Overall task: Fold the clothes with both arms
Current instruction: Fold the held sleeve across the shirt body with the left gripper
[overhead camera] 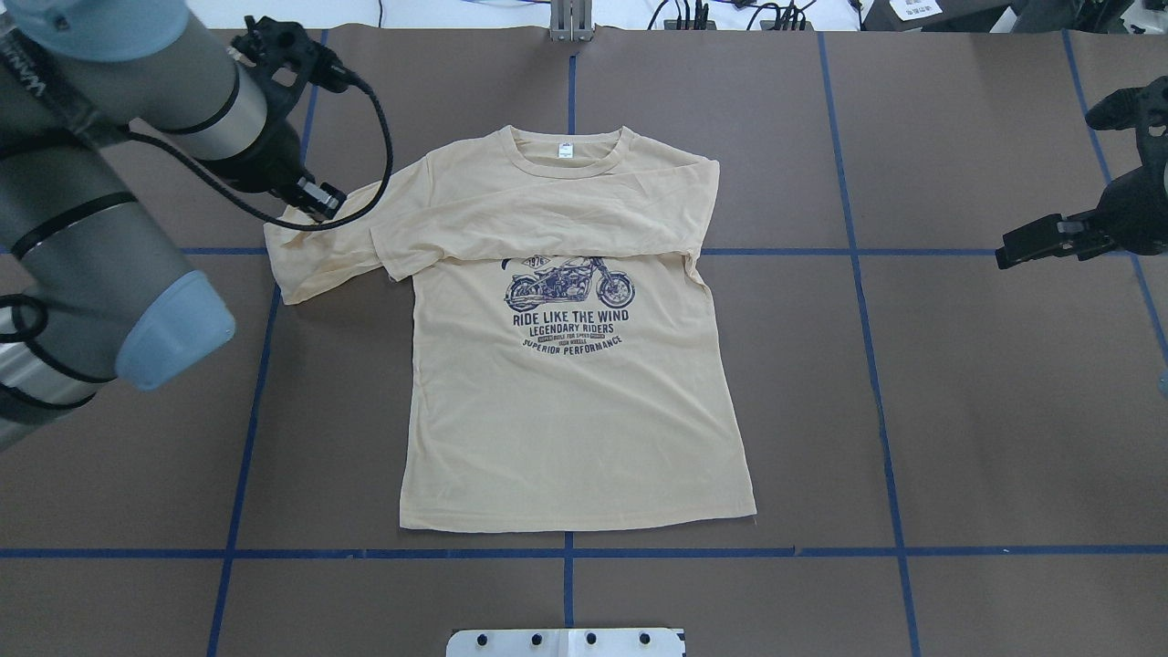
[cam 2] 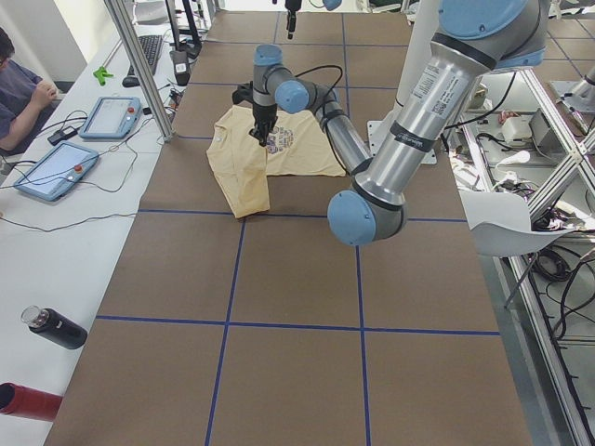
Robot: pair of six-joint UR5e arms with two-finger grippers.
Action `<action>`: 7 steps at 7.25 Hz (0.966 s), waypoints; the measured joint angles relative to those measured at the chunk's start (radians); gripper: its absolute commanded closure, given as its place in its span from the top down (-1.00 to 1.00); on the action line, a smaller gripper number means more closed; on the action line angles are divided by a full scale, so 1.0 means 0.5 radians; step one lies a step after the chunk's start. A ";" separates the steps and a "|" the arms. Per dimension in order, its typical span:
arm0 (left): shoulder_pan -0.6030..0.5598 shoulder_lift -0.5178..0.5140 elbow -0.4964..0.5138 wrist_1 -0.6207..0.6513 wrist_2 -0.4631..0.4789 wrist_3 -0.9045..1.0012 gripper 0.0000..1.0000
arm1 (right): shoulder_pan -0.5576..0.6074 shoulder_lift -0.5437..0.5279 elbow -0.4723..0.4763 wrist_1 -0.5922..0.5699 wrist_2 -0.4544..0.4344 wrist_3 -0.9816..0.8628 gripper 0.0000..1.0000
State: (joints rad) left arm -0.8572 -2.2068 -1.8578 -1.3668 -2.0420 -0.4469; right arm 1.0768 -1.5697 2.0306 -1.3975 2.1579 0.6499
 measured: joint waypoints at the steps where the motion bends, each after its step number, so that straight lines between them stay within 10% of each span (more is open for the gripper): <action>1: 0.010 -0.233 0.173 0.053 -0.027 -0.078 -1.00 | 0.000 0.001 0.002 0.000 0.000 0.001 0.99; 6: 0.316 -1.294 1.457 -0.166 -0.020 -0.841 -0.89 | 0.000 0.001 0.001 0.000 0.000 0.001 0.99; 7: 0.390 -1.391 1.656 -0.366 0.017 -1.098 0.93 | 0.000 0.001 0.001 0.000 0.000 0.001 0.99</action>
State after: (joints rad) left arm -0.6620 -2.9026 -1.0296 -1.5497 -2.0336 -0.9959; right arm 1.0769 -1.5692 2.0311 -1.3975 2.1581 0.6504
